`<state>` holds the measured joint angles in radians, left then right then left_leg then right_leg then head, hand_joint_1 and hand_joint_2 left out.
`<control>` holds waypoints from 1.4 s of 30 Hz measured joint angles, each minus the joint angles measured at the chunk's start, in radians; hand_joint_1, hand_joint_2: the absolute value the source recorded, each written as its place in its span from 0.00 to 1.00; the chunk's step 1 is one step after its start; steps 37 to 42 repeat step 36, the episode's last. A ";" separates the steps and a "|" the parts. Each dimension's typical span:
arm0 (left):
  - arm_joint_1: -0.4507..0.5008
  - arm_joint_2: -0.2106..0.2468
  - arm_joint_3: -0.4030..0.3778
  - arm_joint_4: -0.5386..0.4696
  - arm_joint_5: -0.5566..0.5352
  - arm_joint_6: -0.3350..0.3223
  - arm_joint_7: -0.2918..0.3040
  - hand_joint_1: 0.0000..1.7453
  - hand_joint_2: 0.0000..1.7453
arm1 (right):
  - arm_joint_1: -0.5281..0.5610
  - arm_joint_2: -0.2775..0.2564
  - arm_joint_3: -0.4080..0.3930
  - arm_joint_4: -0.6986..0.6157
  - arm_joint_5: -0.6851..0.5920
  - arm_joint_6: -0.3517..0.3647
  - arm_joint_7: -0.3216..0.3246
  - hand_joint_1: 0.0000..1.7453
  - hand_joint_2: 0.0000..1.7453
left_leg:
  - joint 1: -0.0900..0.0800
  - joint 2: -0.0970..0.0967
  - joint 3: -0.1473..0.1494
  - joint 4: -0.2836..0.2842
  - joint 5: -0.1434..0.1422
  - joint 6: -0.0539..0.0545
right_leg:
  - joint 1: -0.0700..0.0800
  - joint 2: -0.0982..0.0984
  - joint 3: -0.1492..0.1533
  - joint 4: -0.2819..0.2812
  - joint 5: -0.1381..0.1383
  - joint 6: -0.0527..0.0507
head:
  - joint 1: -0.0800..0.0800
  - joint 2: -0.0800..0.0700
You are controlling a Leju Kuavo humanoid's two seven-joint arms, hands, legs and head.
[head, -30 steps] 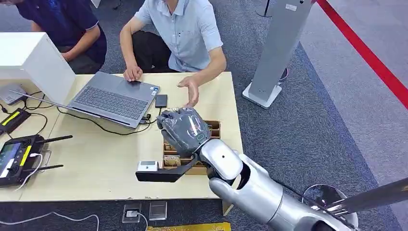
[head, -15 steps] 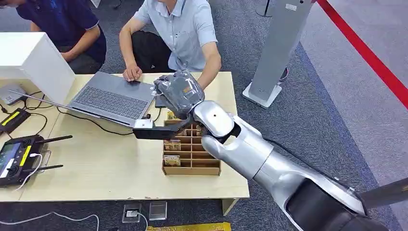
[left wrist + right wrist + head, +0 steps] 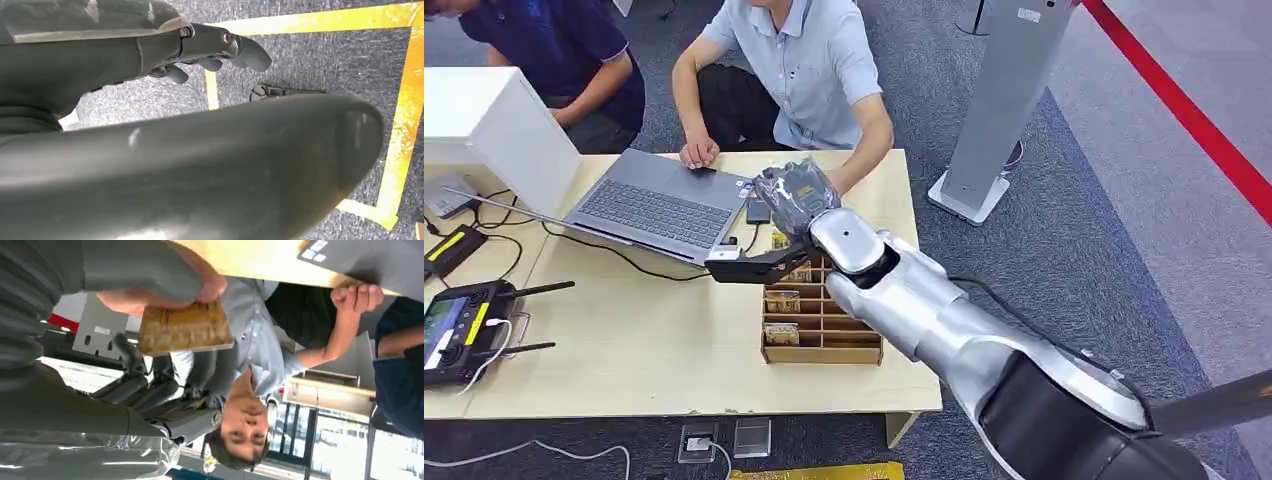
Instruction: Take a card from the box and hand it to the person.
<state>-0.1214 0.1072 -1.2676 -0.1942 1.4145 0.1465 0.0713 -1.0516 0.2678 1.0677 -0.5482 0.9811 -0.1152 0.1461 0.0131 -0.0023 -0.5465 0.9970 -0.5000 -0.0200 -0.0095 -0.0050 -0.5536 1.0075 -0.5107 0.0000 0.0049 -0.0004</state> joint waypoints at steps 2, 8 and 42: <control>0.000 0.000 0.000 0.000 0.003 0.000 0.000 0.00 0.00 | -0.003 0.008 0.004 0.017 -0.003 -0.005 -0.002 0.00 1.00 | 0.000 0.000 0.000 0.000 0.000 0.000 | 0.000 0.000 0.000 0.000 0.000 0.000 | 0.000 0.000; 0.001 0.001 0.000 0.000 0.013 0.002 -0.002 0.00 0.00 | -0.032 0.018 0.017 0.046 -0.039 -0.041 -0.002 0.00 1.00 | 0.000 0.000 0.000 0.000 0.000 0.000 | 0.000 0.000 0.000 0.000 0.000 0.000 | 0.000 0.000; 0.016 0.002 0.000 0.000 0.051 0.030 0.013 0.00 0.00 | 0.435 -0.335 -0.329 -0.764 -0.612 -0.269 -0.035 0.00 1.00 | 0.000 0.000 0.001 0.001 0.000 0.000 | 0.000 0.000 -0.001 -0.002 0.000 0.000 | -0.001 0.000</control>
